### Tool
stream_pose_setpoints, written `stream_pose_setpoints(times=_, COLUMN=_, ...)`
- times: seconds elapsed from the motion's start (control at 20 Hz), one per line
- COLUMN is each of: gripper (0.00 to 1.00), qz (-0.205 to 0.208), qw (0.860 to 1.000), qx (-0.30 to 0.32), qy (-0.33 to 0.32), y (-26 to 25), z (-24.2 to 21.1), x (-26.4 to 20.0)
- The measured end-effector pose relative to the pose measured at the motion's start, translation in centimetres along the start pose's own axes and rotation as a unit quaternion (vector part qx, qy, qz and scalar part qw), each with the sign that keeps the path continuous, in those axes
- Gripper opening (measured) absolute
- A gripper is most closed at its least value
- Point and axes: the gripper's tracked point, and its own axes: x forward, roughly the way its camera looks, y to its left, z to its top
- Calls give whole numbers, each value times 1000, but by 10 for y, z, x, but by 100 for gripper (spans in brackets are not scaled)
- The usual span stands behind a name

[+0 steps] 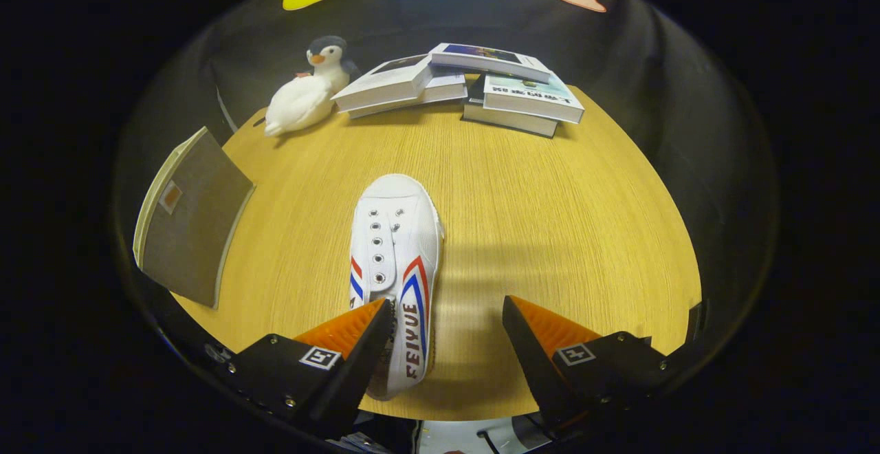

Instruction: Open the storage box then place both shoes into the box .Put the left shoe in first, then the right shoe, with the right side of both shoes facing outward in a uniform manner.

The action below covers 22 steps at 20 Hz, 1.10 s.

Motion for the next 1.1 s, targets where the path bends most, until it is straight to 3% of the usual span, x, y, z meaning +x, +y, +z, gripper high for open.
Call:
stream_pose_setpoints(times=0.25, gripper=98, qz=-5, qw=1000, qx=-24, qy=17, y=3, z=-3, x=14)
stream_pose_setpoints(times=0.45, gripper=84, qz=5, qw=999, qx=-29, qy=22, y=13, z=0, x=29)
stream_pose_setpoints(times=0.55, gripper=70, qz=18, qw=999, qx=-27, qy=22, y=20, z=-1, x=29)
stream_pose_setpoints(times=0.7, gripper=30, qz=17, qw=999, qx=-28, qy=23, y=26, z=-2, x=31)
stream_pose_setpoints(times=0.75, gripper=30, qz=10, qw=999, qx=-31, qy=25, y=25, z=-1, x=32)
stream_pose_setpoints(times=0.85, gripper=18, qz=12, qw=999, qx=-13, qy=32, y=24, z=-3, x=30)
stream_pose_setpoints(times=0.9, gripper=18, qz=11, qw=999, qx=-3, qy=36, y=24, z=-3, x=30)
stream_pose_setpoints(times=0.95, gripper=18, qz=-16, qw=1000, qx=12, qy=17, y=14, z=6, x=25)
stream_pose_setpoints(times=1.0, gripper=0, qz=-10, qw=999, qx=23, qy=25, y=17, z=1, x=33)
stream_pose_setpoints(times=1.1, gripper=0, qz=6, qw=999, qx=48, qy=23, y=23, z=0, x=27)
